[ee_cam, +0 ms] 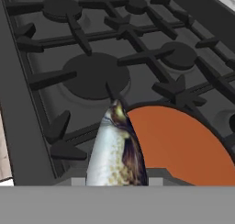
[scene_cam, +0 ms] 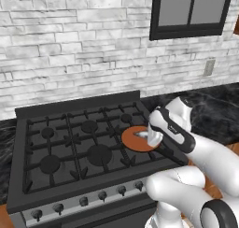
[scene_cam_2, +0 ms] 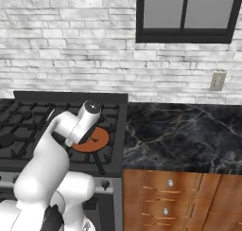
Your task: Retrieve the fish from the fridge and place it on the saucepan with marinade on the stove.
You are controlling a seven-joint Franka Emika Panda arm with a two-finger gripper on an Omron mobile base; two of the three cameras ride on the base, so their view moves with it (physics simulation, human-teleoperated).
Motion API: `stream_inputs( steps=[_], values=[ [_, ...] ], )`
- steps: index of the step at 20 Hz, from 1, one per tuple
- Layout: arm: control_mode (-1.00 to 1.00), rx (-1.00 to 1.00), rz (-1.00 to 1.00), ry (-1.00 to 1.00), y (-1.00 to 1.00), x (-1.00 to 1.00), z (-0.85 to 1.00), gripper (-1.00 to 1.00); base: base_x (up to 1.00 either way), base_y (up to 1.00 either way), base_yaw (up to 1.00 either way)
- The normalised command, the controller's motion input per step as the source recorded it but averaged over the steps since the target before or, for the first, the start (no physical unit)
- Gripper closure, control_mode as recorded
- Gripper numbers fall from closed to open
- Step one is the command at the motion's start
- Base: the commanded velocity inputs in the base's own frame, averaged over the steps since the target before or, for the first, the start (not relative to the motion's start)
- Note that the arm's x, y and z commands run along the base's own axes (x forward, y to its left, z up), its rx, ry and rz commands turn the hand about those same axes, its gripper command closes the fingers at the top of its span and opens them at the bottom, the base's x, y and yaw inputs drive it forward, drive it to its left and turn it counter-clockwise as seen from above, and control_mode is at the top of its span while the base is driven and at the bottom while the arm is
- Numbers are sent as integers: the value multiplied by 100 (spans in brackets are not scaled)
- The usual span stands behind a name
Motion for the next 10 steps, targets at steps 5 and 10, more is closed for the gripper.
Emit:
stream_inputs(
  steps=[5, 10],
  values=[
    [-100, 0, 0, 0, 0, 17, 0, 100, 0, 0, 0],
    [-100, 0, 0, 0, 7, 19, -6, 100, 0, 0, 0]
  ],
)
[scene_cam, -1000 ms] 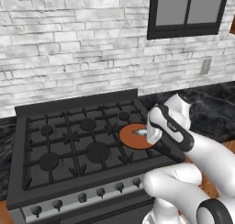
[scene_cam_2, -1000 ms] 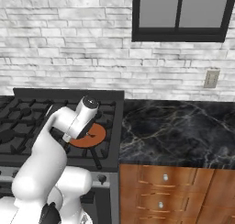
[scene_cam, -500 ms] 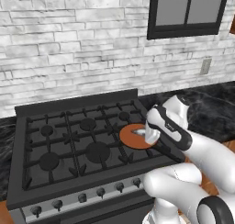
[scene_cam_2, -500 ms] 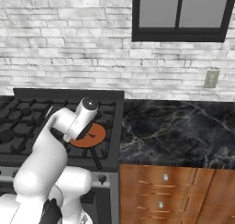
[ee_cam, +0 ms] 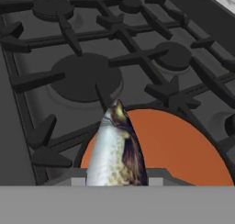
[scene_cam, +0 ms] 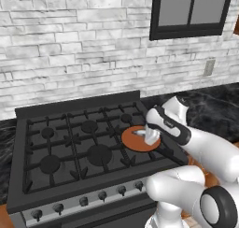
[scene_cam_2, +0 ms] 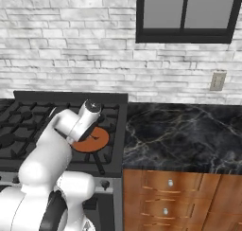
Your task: Retrieve the fish from the fridge and place it on the saucepan with marinade on the stove.
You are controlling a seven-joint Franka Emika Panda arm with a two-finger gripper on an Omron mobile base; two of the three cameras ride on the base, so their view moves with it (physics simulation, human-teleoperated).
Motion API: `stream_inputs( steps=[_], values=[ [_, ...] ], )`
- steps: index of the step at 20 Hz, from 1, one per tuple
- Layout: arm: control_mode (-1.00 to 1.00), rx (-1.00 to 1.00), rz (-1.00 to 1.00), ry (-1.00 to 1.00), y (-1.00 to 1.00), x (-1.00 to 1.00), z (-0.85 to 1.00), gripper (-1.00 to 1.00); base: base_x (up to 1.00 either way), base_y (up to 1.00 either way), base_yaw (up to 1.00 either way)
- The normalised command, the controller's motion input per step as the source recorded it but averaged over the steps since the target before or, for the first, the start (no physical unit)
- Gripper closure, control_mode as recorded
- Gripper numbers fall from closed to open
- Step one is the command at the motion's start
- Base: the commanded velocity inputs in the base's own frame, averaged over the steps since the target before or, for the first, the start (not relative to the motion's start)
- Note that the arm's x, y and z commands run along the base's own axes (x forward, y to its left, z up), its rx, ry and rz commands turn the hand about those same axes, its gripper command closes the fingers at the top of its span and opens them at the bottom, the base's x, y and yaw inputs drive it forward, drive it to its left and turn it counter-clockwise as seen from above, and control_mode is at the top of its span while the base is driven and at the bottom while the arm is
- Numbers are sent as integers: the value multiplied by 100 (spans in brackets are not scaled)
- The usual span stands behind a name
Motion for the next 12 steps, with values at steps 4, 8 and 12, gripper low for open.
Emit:
stream_inputs(
  steps=[4, 8, 12],
  values=[
    [-100, 0, 0, 0, 2, 12, -16, 100, 0, 0, 0],
    [-100, 0, 0, 0, 0, 8, -11, 100, 0, 0, 0],
    [-100, 0, 0, 0, 0, 4, -6, 100, 0, 0, 0]
  ],
)
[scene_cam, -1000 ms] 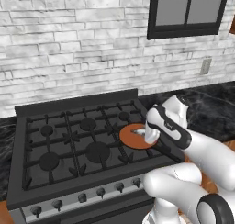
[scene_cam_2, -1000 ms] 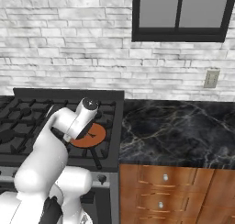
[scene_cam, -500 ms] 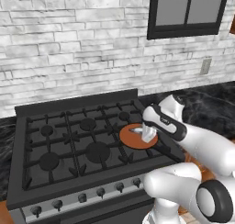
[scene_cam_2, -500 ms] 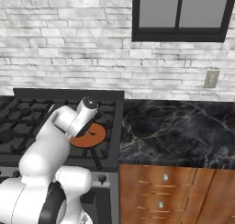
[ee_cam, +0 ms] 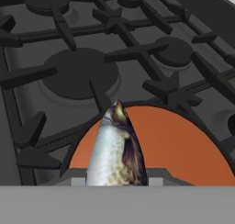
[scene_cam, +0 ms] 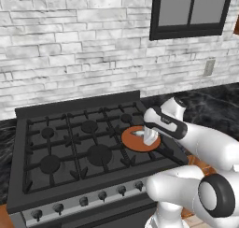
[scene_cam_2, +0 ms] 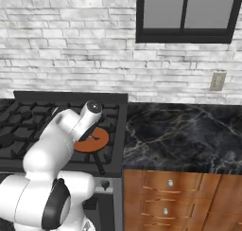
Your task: Retrieve the fish from the fridge and place it on the saucepan with marinade on the stove.
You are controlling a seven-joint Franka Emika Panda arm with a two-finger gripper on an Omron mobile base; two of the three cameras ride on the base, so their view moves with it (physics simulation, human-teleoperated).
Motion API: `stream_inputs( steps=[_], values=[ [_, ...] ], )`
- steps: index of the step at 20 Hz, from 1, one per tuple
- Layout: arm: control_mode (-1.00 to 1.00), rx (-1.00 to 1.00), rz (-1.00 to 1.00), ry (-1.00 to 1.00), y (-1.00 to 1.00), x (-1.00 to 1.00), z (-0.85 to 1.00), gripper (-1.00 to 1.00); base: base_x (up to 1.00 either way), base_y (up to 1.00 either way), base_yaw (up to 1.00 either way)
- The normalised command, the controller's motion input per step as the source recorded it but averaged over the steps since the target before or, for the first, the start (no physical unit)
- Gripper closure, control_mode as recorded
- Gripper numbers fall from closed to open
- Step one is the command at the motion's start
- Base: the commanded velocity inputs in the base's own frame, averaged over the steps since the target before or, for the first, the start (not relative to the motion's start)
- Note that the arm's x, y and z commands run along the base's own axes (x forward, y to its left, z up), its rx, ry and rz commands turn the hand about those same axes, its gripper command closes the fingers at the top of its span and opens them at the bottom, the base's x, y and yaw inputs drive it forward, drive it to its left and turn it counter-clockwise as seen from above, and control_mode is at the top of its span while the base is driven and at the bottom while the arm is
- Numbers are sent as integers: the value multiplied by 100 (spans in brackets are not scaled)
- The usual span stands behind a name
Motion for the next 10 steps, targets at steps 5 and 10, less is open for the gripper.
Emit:
stream_inputs(
  steps=[5, 10],
  values=[
    [-100, 0, 0, 0, 0, 1, -6, 100, 0, 0, 0],
    [-100, 0, 0, 0, 2, 3, -15, 100, 0, 0, 0]
  ],
)
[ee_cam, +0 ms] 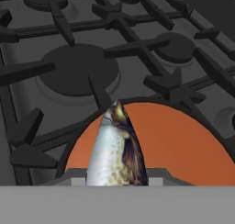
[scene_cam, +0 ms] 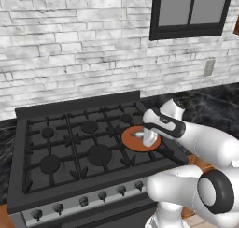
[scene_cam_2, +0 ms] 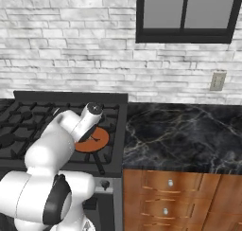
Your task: Retrieve the fish from the fridge and place it on the saucepan with marinade on the stove.
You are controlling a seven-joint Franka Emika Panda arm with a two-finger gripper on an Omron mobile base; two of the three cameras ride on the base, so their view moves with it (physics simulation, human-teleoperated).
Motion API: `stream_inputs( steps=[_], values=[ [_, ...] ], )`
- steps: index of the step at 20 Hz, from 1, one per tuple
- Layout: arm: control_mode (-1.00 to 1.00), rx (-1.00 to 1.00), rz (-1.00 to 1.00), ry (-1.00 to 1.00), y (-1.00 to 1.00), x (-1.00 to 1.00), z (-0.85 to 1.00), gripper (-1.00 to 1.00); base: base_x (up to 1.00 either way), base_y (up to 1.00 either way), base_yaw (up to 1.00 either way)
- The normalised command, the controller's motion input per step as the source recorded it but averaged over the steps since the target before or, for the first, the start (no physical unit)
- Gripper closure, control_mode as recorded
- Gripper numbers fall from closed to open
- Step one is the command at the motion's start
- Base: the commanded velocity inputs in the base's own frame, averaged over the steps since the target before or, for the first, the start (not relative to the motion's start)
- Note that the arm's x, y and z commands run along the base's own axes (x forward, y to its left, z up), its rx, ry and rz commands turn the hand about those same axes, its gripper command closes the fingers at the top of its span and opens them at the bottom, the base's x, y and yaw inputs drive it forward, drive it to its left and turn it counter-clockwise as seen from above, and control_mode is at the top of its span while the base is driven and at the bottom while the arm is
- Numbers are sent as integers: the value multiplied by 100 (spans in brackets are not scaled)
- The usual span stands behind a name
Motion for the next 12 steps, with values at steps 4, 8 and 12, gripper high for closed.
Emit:
stream_inputs(
  steps=[4, 8, 12],
  values=[
    [-100, 0, 0, 0, 1, 8, -10, 100, 0, 0, 0],
    [-100, 0, 0, 0, 0, 11, 0, 100, 0, 0, 0],
    [-100, 0, 0, 0, 0, 8, 0, 100, 0, 0, 0]
  ],
)
